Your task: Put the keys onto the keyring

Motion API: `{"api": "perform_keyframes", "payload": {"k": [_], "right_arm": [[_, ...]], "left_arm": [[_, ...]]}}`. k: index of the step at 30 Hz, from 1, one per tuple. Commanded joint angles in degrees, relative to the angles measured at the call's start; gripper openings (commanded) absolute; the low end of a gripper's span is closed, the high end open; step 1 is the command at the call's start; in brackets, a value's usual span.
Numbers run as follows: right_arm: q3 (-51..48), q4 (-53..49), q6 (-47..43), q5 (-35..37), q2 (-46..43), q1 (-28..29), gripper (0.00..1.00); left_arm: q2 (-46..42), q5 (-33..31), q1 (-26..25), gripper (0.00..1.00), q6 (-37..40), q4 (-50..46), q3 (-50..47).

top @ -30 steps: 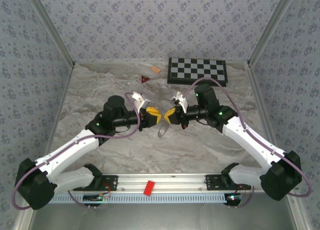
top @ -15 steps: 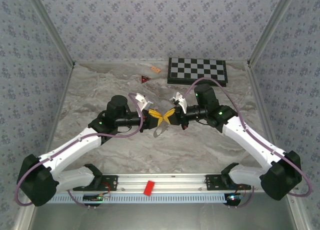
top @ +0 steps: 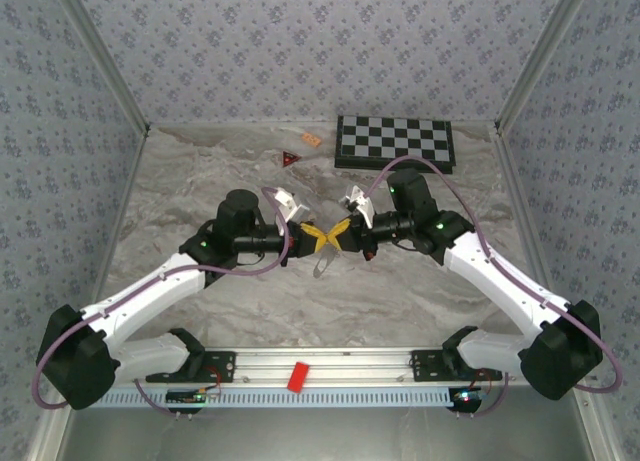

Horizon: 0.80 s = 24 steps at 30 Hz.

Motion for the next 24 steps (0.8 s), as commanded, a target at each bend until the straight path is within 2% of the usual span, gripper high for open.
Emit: {"api": "perform_keyframes", "payload": {"k": [1,5,9,10,11,16,20,24], "right_arm": [[0.7,2.2,0.5,-0.1,-1.4,0.5,0.26],[-3.1,8.8,3.8,2.3,-5.2,-0.7,0.31],[-9.6,21.1,11.1,6.2,-10.1,-2.7,0.33],[-11.8,25.0,13.6,7.9,-11.3,-3.2,0.39],[-13.6,28.1,15.4,9.4,-12.1,-3.4,0.39],[-21.5,45.4,22.5,13.3,-14.3,-3.7,0.35],[-23.7,52.7,28.7,14.3,-13.1,-3.6,0.32],[-24.6,60.1,34.5,12.6,-11.1,-3.3,0.31]], "left_arm": [[-0.4,-0.9,-0.8,0.00,-0.8,4.5,1.3],[-1.6,-2.5,-0.8,0.00,-3.5,9.7,-0.6],[-2.4,-4.6,-0.8,0.00,-7.6,16.4,-2.5],[-2.6,-5.2,-0.8,0.00,-8.9,18.3,-3.2],[-2.9,-5.9,-0.8,0.00,-10.0,20.7,-3.9],[-3.3,-9.2,-0.9,0.00,-16.0,30.0,-6.1],[-2.8,-11.4,-1.6,0.00,-19.7,36.0,-7.4],[-2.5,-13.2,-3.3,0.00,-19.5,37.3,-7.4]]}}
